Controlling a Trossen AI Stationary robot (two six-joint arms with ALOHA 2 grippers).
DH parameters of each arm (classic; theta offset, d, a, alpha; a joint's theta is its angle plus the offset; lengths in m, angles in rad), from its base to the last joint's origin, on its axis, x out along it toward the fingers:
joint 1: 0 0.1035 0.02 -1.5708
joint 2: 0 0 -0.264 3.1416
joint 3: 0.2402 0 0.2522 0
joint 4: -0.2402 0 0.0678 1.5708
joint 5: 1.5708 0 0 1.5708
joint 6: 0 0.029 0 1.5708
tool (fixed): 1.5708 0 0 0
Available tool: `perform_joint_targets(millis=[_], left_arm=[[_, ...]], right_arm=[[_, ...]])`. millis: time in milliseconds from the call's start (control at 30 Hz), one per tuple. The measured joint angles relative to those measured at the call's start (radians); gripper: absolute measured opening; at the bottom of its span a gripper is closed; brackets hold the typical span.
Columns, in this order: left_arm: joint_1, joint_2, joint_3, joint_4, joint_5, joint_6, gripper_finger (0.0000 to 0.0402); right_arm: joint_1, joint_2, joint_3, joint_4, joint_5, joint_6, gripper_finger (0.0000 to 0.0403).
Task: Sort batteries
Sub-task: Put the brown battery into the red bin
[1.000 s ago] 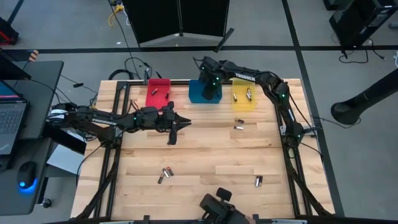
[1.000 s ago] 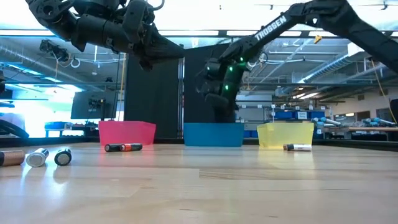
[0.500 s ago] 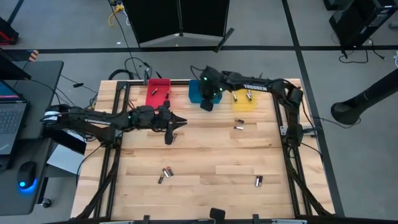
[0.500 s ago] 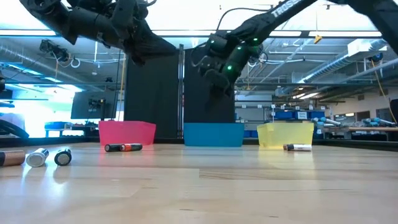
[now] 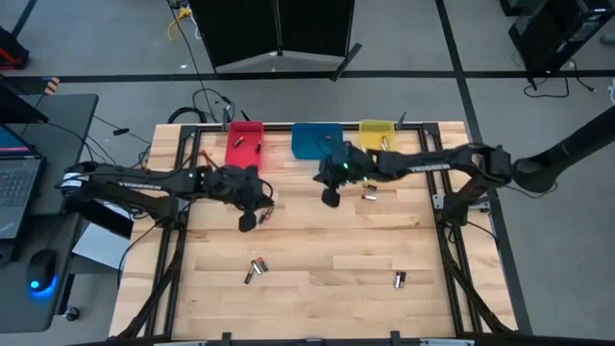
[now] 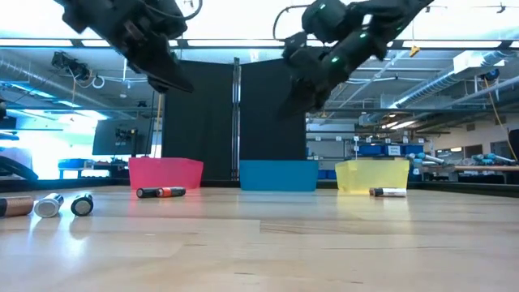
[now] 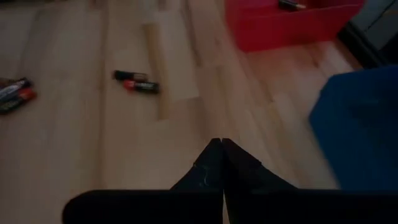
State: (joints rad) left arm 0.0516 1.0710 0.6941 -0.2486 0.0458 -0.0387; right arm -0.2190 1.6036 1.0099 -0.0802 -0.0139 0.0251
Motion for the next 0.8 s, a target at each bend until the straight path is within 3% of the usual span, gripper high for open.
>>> perform_joint_targets(millis=[367,600,800], left_arm=[[-0.169,0.0,0.088,-0.31,-0.004,-0.295,0.0044],[-0.334,0.0,0.088,-0.436,-0.006,-0.655,0.0044],[-0.501,0.007,0.088,-0.445,-0.03,-0.983,0.0044]], right_arm=[[0.167,-0.101,-0.11,0.021,0.163,0.106,0.0006],[0.227,-0.102,-0.112,0.021,0.209,0.133,0.0007],[0.257,-0.102,-0.112,0.02,0.241,0.133,0.0008]])
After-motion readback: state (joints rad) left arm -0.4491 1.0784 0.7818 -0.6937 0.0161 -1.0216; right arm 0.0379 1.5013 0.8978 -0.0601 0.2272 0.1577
